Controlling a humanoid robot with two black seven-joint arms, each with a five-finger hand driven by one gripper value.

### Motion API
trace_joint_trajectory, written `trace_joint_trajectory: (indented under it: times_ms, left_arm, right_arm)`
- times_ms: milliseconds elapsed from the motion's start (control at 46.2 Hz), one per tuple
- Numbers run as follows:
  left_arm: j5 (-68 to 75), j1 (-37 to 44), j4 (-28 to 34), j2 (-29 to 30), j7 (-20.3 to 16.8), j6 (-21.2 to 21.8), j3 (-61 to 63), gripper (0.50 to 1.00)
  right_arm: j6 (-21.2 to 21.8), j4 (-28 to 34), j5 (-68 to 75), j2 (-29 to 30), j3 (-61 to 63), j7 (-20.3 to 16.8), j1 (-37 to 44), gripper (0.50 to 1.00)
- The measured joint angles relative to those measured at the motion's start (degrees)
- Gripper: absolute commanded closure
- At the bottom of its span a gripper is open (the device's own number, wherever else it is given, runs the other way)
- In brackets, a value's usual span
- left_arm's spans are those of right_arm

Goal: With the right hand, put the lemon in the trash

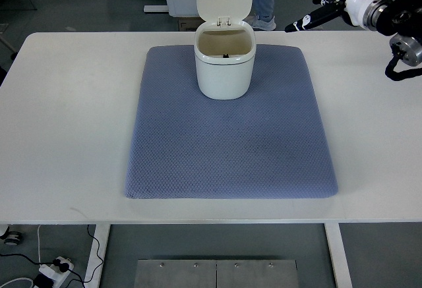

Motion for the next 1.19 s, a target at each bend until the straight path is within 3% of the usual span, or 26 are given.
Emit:
trace_joint_trajectory:
  times_ms: [389,974,1190]
  left_arm:
    - [0.00,-0.01,0.01,0.00,0.01,0.00,0.00,0.500]
    - [0.00,-0.01,-0.02,0.00,-0.05,0.00,0.00,0.500]
    - [0.00,0.00,0.01,0.00,-0.03,0.00,0.00,0.500]
  right_arm:
    - [0.29,-0.59,-0.02,-2.12,27.58,-0.06,-16.06,0.500]
    - [0.18,-2.13,0.19,1.79,38.85,-1.60,-24.92,0.500]
    - [-0.22,-3.39,0.18,5.30,51.95,-3.87,-31.10,0.500]
